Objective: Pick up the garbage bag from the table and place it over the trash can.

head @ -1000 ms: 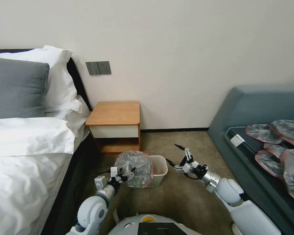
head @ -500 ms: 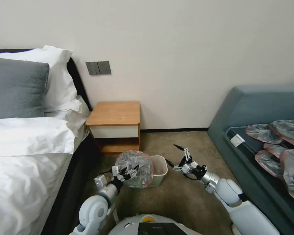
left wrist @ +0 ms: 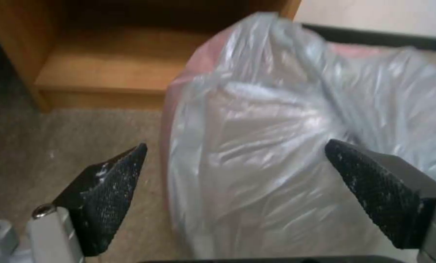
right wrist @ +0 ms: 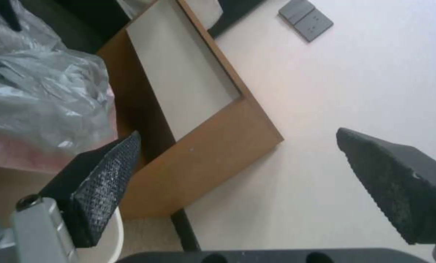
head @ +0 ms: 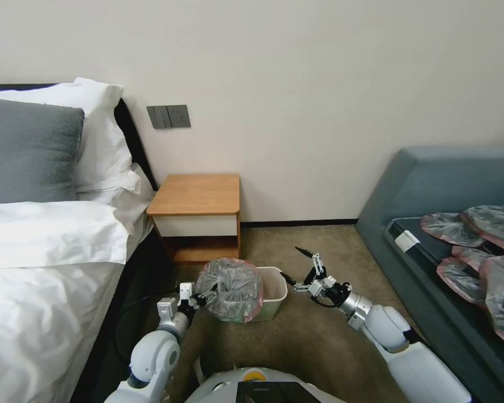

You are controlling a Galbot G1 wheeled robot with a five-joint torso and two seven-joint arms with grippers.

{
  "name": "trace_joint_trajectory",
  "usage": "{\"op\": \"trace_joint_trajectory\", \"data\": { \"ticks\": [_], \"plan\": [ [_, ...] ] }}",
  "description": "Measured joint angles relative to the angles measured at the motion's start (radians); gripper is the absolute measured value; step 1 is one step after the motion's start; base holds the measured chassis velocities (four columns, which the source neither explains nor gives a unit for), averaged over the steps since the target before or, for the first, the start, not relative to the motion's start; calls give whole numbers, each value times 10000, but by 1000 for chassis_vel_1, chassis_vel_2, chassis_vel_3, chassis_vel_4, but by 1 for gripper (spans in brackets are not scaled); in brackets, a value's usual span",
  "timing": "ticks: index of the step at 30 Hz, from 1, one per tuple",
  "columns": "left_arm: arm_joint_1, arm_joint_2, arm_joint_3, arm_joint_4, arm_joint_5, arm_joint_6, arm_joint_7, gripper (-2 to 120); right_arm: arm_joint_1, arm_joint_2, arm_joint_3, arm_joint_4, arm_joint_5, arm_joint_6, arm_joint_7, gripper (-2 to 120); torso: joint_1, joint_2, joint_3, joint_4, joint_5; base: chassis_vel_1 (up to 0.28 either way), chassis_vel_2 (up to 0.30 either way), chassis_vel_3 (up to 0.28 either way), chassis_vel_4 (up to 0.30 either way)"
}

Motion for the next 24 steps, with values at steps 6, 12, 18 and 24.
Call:
{"op": "trace_joint_trajectory", "data": {
  "ticks": [6,12,18,24],
  "plan": [
    [27,-106,103,121,109,40,193,95,11,8,-29,-43,2,13,-23,100,0,0,0,-2,0,0,0,0,0],
    [117,-166,174,-53,114,30,200,95,-2,19,-45,-89,0,29,-57,100,0,0,0,-3,0,0,0,0,0],
    [223,-100,-45,-235,116,-71,175,95,87,95,-147,-171,-42,32,-80,100,0,0,0,-2,0,0,0,0,0],
    [268,-119,-39,-272,93,-100,167,95,102,112,-173,-158,-55,32,-94,100,0,-1,0,-2,1,0,0,0,0]
  ]
}}
